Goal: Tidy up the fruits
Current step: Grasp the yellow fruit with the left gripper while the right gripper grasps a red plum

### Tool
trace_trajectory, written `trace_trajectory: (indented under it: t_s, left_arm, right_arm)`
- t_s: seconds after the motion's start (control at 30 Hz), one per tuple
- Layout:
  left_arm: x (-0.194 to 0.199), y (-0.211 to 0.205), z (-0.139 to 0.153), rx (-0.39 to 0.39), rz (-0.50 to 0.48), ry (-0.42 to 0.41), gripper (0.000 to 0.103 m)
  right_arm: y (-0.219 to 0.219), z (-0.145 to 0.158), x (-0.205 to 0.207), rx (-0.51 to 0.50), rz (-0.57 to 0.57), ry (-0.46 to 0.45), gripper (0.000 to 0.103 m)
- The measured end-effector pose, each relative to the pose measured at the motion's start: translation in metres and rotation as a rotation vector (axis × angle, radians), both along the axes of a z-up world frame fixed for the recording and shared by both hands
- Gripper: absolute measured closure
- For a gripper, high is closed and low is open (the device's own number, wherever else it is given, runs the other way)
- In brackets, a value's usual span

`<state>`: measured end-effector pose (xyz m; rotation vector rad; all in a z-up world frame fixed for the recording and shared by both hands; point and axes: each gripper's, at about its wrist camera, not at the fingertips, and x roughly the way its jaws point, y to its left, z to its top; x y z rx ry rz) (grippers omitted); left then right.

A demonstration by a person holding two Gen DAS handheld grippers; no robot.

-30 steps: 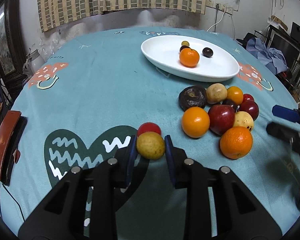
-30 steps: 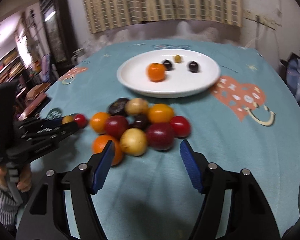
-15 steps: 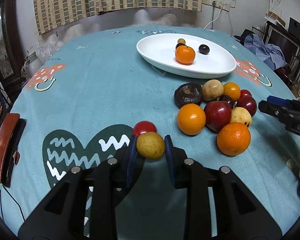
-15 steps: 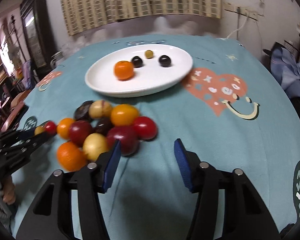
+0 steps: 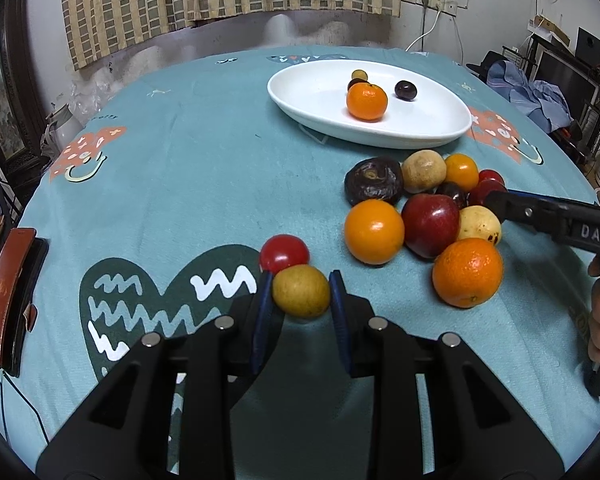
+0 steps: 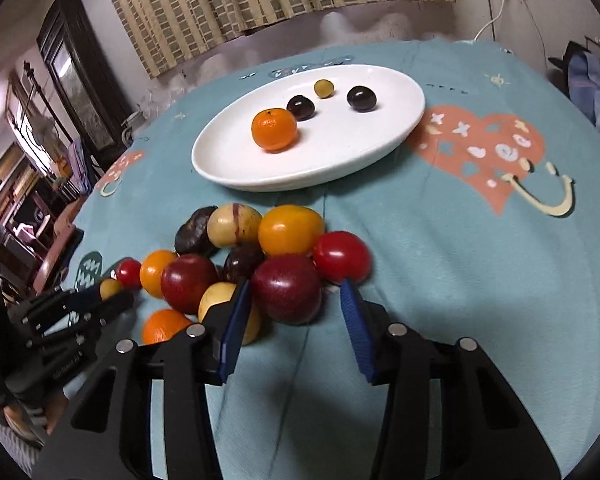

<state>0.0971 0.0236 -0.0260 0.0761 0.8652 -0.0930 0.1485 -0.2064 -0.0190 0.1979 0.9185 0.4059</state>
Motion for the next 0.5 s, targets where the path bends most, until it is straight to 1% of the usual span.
trace_trajectory:
  t_s: [0.07, 0.1, 0.13, 0.17, 0.27, 0.37, 0.5]
  left_arm:
    - [0.000, -0.001, 0.000, 0.001, -0.002, -0.001, 0.074]
    - [0.001, -0.001, 0.000, -0.002, -0.003, 0.000, 0.074]
    - [0.001, -0.001, 0.000, -0.002, -0.004, 0.001, 0.074]
    - [0.001, 0.000, 0.000, -0.005, -0.003, 0.002, 0.074]
    - [0.001, 0.003, 0.000, -0.027, -0.001, 0.012, 0.074]
    - [0.002, 0.010, -0.003, -0.054, 0.008, 0.038, 0.074]
    - [0.002, 0.010, -0.009, -0.047, 0.013, 0.061, 0.074]
  right_arm:
    - [-0.001, -0.003, 0.003, 0.034, -0.011, 0.018, 0.056]
    - [-0.002, -0.006, 0.005, 0.066, -0.009, 0.035, 0.059]
    - [-0.005, -0.009, 0.008, 0.108, -0.011, 0.058, 0.061]
    - [-0.008, -0.010, 0.009, 0.128, -0.013, 0.070, 0.063]
    - [-0.014, -0.011, 0.009, 0.174, -0.022, 0.096, 0.063]
    - [-0.014, -0.009, 0.007, 0.168, -0.019, 0.094, 0.063]
    - [-0.013, -0.008, 0.006, 0.165, -0.016, 0.093, 0.063]
